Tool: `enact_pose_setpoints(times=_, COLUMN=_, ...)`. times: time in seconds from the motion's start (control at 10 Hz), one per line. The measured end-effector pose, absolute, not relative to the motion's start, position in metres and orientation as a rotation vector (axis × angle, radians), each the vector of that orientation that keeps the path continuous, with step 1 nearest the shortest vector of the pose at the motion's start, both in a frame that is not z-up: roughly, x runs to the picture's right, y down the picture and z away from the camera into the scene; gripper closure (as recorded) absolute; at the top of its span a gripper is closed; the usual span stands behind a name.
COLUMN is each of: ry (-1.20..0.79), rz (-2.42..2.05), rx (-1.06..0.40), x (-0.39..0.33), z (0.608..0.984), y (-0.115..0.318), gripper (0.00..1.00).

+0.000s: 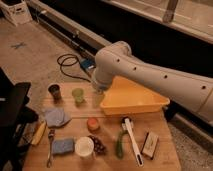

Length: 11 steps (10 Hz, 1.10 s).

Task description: Place towel in paper cup

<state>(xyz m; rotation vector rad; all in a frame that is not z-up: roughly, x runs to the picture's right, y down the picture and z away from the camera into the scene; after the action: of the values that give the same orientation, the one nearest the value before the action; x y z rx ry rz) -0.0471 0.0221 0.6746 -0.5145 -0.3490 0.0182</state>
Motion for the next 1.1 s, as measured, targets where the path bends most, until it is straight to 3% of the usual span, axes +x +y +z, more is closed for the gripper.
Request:
enact_pose_setpoints(times=0.4, ry=-0.370, rz=-0.016, rx=-0.539, x=-0.063, z=0.686, y=0.024, gripper=0.20)
enact_pose_setpoints(times=1.1, ry=-0.428, rz=-0.179, rx=-0.648, x=-0.152, z=0.753, y=0.062, gripper=0.20)
